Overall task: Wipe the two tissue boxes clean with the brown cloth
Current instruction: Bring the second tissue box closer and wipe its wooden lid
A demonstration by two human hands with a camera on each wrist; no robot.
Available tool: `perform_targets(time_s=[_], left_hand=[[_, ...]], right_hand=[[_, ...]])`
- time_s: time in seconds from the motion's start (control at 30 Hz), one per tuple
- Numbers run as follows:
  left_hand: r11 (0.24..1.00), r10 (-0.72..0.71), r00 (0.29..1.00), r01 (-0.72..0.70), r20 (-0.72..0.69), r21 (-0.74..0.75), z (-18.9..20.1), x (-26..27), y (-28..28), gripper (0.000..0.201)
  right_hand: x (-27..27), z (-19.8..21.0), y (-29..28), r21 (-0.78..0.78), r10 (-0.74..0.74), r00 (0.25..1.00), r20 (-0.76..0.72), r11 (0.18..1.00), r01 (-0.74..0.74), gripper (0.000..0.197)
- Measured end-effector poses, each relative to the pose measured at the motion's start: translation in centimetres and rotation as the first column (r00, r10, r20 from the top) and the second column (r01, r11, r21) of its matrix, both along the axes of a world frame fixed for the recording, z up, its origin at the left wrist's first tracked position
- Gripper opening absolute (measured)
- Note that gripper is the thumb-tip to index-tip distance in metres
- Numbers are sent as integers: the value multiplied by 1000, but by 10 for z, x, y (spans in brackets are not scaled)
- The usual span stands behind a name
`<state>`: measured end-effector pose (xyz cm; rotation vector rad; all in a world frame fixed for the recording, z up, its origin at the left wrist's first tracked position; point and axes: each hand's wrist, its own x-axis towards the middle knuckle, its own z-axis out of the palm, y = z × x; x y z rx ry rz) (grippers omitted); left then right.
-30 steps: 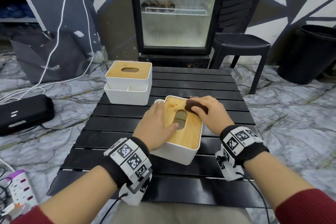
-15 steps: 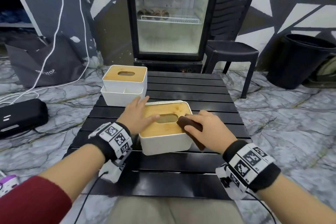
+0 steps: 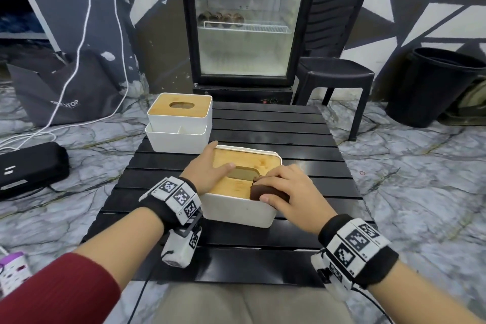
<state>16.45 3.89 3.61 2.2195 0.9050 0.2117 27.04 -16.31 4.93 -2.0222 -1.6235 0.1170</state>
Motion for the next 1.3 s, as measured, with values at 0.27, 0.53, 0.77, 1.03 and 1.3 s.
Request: perform_targets(time_s=[0.27,0.53,0.77,1.03,1.3], left_hand=[[998,-41,999,40,12,43,-2,1,3,72],[999,-36,999,35,27,35,-4,2,4,70],[998,-40,999,39,20,38,-4,2,4,71],[999,-27,999,26,26,40,-2,2,1,72],[999,-22,999,21,29,32,-2,1,1,72]], right_hand=[[20,-9,15,87,-67,994,-85,993,75,26],[44,-9,37,89,-166,982,-89,981,173,25],[47,-8,40,56,-182,978,-101,981,188,27],[33,4,30,70,-149,980,-129,985,159,26],[2,-3,7,21,-53,998,33,998,52,26]])
